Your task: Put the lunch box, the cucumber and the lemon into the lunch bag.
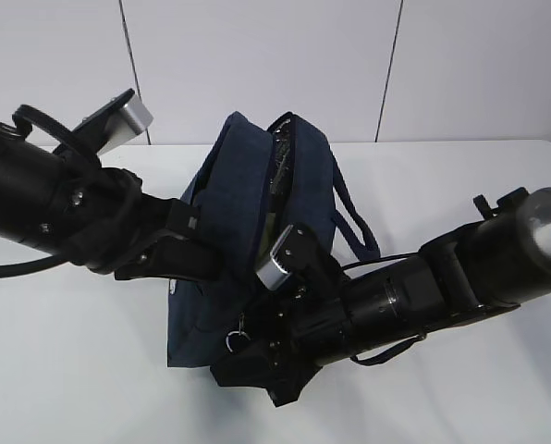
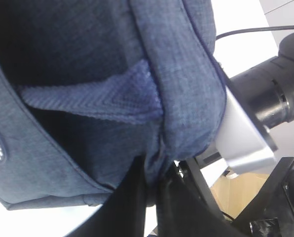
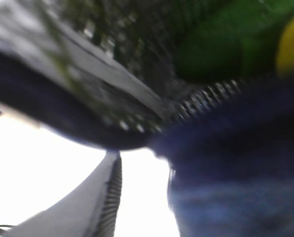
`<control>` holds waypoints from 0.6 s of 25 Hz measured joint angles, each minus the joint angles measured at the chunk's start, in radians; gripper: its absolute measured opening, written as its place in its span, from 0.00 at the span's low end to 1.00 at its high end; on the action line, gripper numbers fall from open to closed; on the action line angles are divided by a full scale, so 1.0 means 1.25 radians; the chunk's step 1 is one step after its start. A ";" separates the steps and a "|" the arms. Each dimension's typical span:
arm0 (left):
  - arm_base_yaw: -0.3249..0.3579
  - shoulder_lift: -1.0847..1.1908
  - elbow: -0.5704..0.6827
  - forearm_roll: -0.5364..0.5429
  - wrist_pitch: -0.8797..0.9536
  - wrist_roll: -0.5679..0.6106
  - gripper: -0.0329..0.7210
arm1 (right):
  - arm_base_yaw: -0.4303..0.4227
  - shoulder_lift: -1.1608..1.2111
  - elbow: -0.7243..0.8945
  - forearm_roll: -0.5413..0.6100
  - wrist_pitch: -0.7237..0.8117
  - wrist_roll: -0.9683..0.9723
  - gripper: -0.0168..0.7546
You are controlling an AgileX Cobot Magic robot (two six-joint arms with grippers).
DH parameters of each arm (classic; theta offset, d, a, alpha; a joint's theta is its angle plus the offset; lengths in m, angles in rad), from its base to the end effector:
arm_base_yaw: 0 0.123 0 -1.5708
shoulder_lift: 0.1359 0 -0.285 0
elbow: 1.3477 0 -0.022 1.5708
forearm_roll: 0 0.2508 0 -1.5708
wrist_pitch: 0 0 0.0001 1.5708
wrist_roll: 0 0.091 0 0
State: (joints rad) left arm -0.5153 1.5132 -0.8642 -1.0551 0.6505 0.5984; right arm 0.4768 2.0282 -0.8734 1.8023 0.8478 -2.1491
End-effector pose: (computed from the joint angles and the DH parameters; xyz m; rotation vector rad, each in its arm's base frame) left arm 0.2313 -0.1862 0.2306 0.4572 2.5620 -1.0366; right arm 0.2736 0.2162 0.1051 -1.1598 1.9919 1.0860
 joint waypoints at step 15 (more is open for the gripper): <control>0.000 0.000 0.000 0.000 0.000 0.001 0.05 | 0.000 0.000 0.000 0.002 0.025 0.003 0.30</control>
State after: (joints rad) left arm -0.5153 1.5132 -0.8642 -1.0551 0.6505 0.5998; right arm 0.4768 2.0282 -0.8734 1.8046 0.8789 -2.1459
